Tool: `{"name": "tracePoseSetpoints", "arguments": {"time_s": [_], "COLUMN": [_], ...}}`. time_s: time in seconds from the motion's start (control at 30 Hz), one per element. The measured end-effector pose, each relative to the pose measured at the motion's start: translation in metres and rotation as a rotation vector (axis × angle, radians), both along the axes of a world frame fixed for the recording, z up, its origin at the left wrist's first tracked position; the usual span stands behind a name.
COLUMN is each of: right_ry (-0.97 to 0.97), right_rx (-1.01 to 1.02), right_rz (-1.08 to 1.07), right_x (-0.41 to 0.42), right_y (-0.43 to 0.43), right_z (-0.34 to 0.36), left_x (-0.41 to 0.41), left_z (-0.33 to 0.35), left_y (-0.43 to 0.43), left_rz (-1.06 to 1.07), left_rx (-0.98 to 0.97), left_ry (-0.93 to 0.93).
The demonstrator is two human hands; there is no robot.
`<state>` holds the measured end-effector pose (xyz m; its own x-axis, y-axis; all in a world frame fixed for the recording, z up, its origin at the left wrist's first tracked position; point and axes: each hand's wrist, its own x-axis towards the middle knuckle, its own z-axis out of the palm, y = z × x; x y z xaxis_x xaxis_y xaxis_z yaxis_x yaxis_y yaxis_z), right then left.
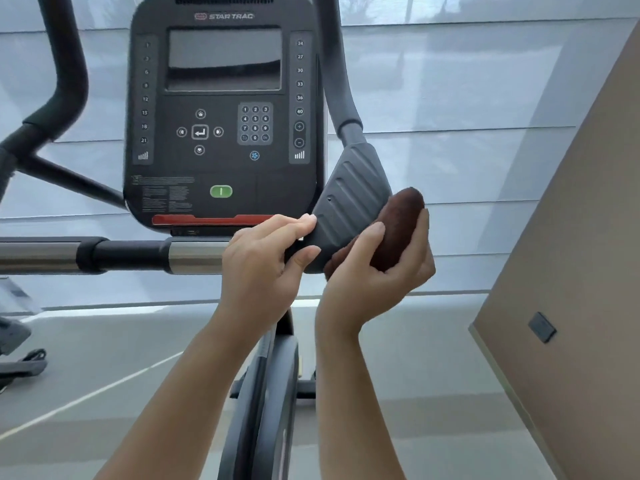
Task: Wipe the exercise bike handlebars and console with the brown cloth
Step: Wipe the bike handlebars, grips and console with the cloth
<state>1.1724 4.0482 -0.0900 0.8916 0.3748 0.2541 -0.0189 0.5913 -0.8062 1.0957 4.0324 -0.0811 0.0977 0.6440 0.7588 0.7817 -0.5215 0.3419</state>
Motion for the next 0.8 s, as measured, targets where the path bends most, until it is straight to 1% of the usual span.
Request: {"name": "tracePoseSetpoints", "arguments": {"time_s": [0.1,0.17,0.23,0.33,0.4,0.47,0.5,0.57,0.63,0.67,0.7,0.73,0.8], "right_ry": [-0.002,-0.028,-0.097,-0.313,-0.442,-0.546,-0.636,-0.939,-1.253,-1.361,-1.418,-1.429,-1.419], "right_rx": [0.015,0.001,-0.02,-0.077,-0.128,-0.175,-0.198,-0.253,-0.392,-0.483,-0.551,-0.582,-0.559], "right_rz": [-0.124,-0.137,-0.097,0.061,0.14,0.134,0.113,0.114,0.262,0.359,0.436,0.479,0.49], "right_x": [-0.024,-0.028,-0.021,0.01,0.039,0.074,0.09,0.116,0.122,0.119,0.114,0.109,0.1], "right_y": [-0.002,0.0,-0.005,-0.02,-0.021,-0.008,0.003,0.032,0.06,0.069,0.074,0.075,0.069], "right_z": [-0.007,-0.015,-0.028,-0.049,-0.051,-0.032,-0.015,0.022,0.052,0.059,0.062,0.062,0.06], "left_x": [-0.003,-0.005,-0.009,-0.018,-0.022,-0.02,-0.018,-0.013,-0.01,-0.01,-0.011,-0.013,-0.017], "left_z": [0.0,-0.004,-0.011,-0.025,-0.033,-0.037,-0.037,-0.035,-0.033,-0.032,-0.031,-0.031,-0.03], "left_y": [0.003,0.006,0.008,0.005,0.002,0.0,0.0,0.0,0.002,0.002,0.002,0.002,0.002], "left_rz": [-0.052,-0.095,-0.127,-0.181,-0.207,-0.22,-0.228,-0.243,-0.249,-0.247,-0.242,-0.234,-0.216], "left_rx": [-0.011,-0.02,-0.044,-0.098,-0.121,-0.122,-0.122,-0.127,-0.122,-0.116,-0.11,-0.102,-0.078], "left_ry": [0.013,0.032,0.06,0.057,0.041,0.033,0.032,0.028,0.018,0.011,0.003,-0.001,-0.007]}}
